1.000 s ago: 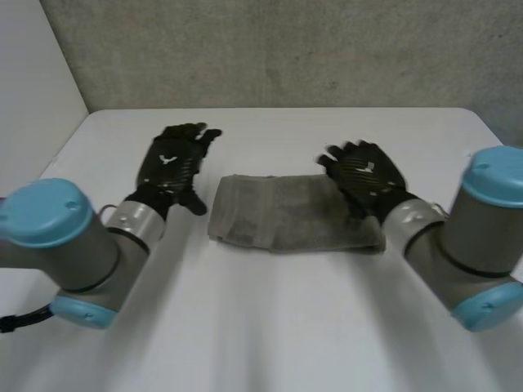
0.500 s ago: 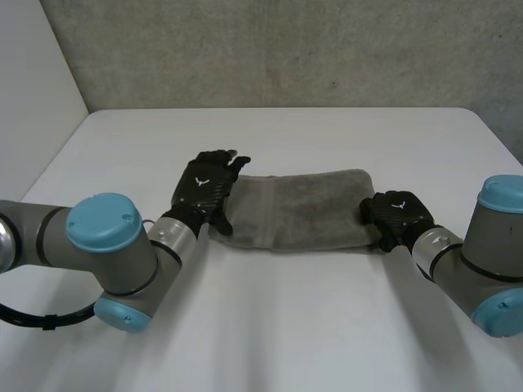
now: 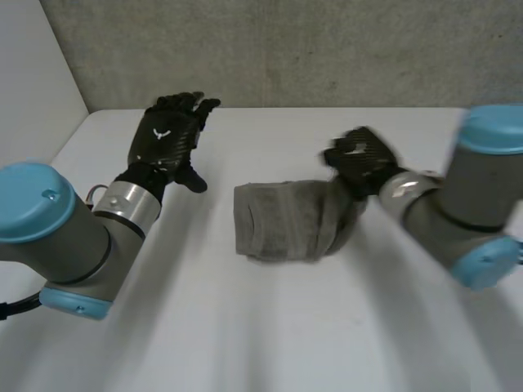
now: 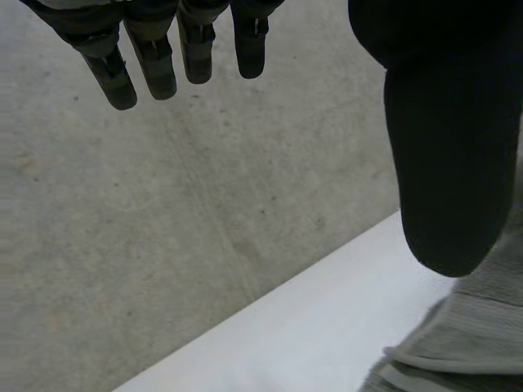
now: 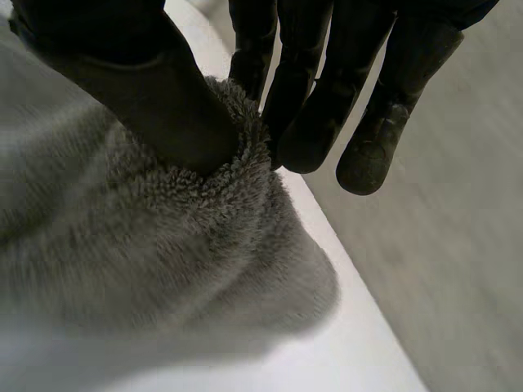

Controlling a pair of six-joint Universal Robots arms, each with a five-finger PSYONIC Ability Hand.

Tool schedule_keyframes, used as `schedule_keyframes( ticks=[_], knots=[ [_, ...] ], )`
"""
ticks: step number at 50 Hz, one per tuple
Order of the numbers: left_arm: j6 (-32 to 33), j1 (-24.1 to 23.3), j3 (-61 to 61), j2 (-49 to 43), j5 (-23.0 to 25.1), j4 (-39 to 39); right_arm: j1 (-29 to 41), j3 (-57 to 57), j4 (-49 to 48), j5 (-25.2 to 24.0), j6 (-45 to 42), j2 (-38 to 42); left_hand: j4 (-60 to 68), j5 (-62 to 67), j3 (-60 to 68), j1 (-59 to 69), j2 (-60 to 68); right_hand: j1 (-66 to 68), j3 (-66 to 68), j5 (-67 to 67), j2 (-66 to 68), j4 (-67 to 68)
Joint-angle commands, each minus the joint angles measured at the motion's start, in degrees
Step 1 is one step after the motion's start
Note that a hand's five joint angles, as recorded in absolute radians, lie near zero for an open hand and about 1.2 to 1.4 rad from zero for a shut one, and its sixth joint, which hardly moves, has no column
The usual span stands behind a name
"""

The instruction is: Fold the towel.

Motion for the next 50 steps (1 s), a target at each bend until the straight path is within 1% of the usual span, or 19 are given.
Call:
schedule_keyframes(
  ticks=[1,6,7,8,9,13,14,15,16,17,18,21,23,26,30,34,40,44,50],
  knots=[
    [-0.1,0.6,-0.1,0.2,-2.3,-0.1,15.0,-7.3,0.6,-2.6,-10.0,13.0,0.5,-1.7,0.5,0.2,0.4,6.8,3.4,4.2,4.9,3.6],
    [-0.2,0.6,-0.2,0.1,-3.1,0.0,16.9,-7.2,0.2,-2.4,-14.4,15.1,0.5,-1.7,0.5,0.2,0.4,6.8,3.4,4.2,4.9,3.6],
    [-0.2,0.6,-0.1,0.1,-3.1,0.0,16.7,-6.7,-0.3,-1.9,-13.7,14.9,0.5,-1.7,0.5,0.2,0.4,-4.6,-8.0,-7.2,-6.5,-7.8],
    [-0.2,0.5,-0.1,0.1,-3.1,0.0,16.6,-6.7,-0.3,-1.9,-13.7,14.9,0.5,-1.7,0.5,0.2,0.4,-4.7,-8.1,-7.3,-6.6,-7.9],
    [-0.2,0.5,-0.1,0.1,-3.1,0.0,16.6,-6.1,-1.3,-1.2,-12.3,14.3,0.5,-1.7,0.5,0.2,0.4,-23.7,-27.1,-26.3,-25.6,-26.9],
    [-0.2,0.4,0.1,-0.3,-3.0,0.1,14.8,-2.9,-5.3,0.4,-6.1,8.2,0.5,-1.7,0.5,0.2,0.4,-28.4,-31.8,-31.0,-30.4,-31.6],
    [-0.2,0.4,0.1,-0.3,-3.0,0.1,12.8,0.0,-7.8,0.8,-2.0,4.1,0.5,-1.7,0.5,0.2,0.4,-37.8,-41.2,-40.3,-39.7,-41.0],
    [-0.2,0.3,0.6,-0.4,-3.0,0.2,10.6,2.5,-10.5,1.2,2.4,0.6,0.5,-1.7,0.5,0.2,0.4,-54.2,-57.6,-56.8,-56.1,-57.4],
    [-0.3,0.3,1.0,-0.4,-3.0,0.2,10.6,2.5,-10.6,1.2,2.4,0.6,0.5,-1.7,0.5,0.2,0.4,-54.3,-57.7,-56.9,-56.3,-57.5],
    [-0.3,0.3,1.0,-0.4,-3.0,0.2,8.8,4.3,-12.6,1.8,6.2,-1.2,0.5,-1.7,0.5,0.2,0.4,-63.2,-66.6,-65.8,-65.1,-66.4],
    [-0.3,0.1,1.6,-0.6,-3.0,0.2,7.5,5.3,-13.8,2.1,9.8,-2.1,0.5,-1.7,0.5,0.2,0.4,-63.2,-66.6,-65.8,-65.1,-66.4],
    [-0.2,-0.6,3.5,-2.2,-3.1,0.0,6.6,5.9,-13.6,2.5,13.4,-2.9,0.5,-1.6,0.6,0.2,0.4,-63.2,-66.6,-65.8,-65.1,-66.4],
    [-0.1,-1.6,4.9,-3.7,-3.1,-0.4,5.3,6.1,-11.4,4.2,18.8,-4.5,0.5,-1.6,0.6,0.2,0.4,-63.2,-66.6,-65.8,-65.1,-66.4],
    [-0.1,-4.3,8.1,-6.5,-3.1,-0.6,2.7,5.1,-7.1,4.6,21.5,-4.4,0.5,-1.6,0.6,0.2,0.4,-63.2,-66.6,-65.8,-65.1,-66.4],
    [0.0,-7.0,12.9,-12.0,-3.0,-2.8,1.9,3.6,-3.3,4.4,22.3,-1.8,0.7,-1.5,0.7,0.4,0.6,-63.2,-66.6,-65.8,-65.1,-66.4],
    [0.1,-8.4,16.4,-15.7,-3.0,-5.9,2.1,0.1,0.4,4.5,23.0,4.3,0.7,-1.5,0.7,0.4,0.6,-63.2,-66.6,-65.8,-65.1,-66.4],
    [0.1,-10.6,21.5,-23.9,-3.1,-10.6,2.1,-2.1,1.4,4.3,24.2,9.5,0.7,-1.5,0.7,0.4,0.6,-63.2,-66.6,-65.8,-65.1,-66.4],
    [0.3,-10.6,22.4,-27.7,-3.2,-10.7,2.1,-2.2,1.4,4.2,24.2,11.1,1.0,-1.1,1.1,0.7,0.9,-63.2,-66.6,-65.8,-65.1,-66.4],
    [0.4,-10.6,22.9,-28.9,-3.3,-11.0,2.2,-2.5,1.4,4.1,24.2,11.0,1.2,-1.0,1.2,0.9,1.1,-63.2,-66.6,-65.8,-65.1,-66.4]
  ],
)
